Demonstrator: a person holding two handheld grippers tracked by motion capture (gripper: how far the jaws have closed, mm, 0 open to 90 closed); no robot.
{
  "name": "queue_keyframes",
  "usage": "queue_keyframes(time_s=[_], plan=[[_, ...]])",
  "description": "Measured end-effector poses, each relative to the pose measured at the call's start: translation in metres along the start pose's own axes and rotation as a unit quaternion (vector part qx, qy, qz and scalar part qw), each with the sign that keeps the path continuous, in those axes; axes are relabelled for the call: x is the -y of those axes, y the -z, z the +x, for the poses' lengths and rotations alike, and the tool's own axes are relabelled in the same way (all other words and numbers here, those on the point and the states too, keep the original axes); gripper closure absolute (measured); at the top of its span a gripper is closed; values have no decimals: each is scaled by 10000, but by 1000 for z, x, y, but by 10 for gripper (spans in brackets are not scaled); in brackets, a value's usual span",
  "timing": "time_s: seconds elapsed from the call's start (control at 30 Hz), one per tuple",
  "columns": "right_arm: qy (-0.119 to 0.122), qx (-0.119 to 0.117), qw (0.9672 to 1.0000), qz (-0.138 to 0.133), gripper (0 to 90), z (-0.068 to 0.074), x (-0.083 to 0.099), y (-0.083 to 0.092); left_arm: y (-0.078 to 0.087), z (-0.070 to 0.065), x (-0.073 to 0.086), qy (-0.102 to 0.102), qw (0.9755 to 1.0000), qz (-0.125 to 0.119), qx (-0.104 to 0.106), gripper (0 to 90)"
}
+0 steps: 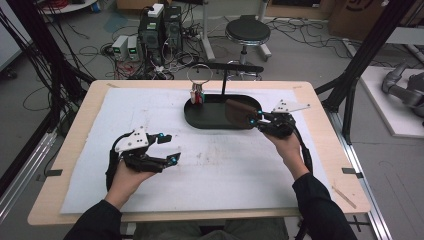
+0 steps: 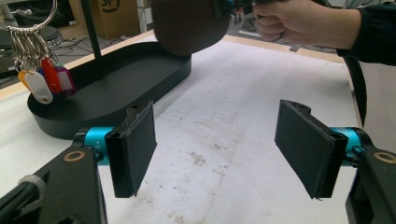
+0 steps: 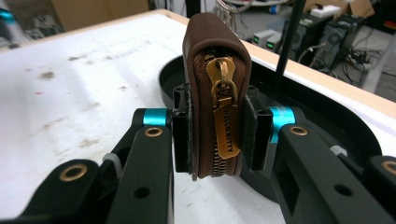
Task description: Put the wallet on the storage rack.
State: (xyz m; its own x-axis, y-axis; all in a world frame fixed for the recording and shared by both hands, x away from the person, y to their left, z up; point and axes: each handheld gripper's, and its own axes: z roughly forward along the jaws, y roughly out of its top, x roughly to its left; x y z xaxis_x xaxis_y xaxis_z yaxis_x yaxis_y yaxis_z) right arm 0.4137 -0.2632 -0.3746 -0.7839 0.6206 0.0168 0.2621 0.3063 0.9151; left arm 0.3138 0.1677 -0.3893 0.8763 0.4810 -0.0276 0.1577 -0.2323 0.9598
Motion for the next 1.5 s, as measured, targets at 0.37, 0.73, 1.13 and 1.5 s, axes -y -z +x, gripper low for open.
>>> queue_keyframes(time_s=[0.37,0.73,1.13,1.5], plan=[[-188,328,9989,269,707,-8,-8,-38,-3,-7,-3,-128,9999,-12,46,291],[-603,600,9960,257,709,-17,-3,-70,-4,-9,-3,-170,9998,-75,78,291],[-526,798,9950,304,708,-18,3,-88,-5,-10,-3,-165,9997,-129,103,291],[-308,893,9945,449,700,-16,9,-100,-4,-11,-3,-188,9997,-103,120,291]])
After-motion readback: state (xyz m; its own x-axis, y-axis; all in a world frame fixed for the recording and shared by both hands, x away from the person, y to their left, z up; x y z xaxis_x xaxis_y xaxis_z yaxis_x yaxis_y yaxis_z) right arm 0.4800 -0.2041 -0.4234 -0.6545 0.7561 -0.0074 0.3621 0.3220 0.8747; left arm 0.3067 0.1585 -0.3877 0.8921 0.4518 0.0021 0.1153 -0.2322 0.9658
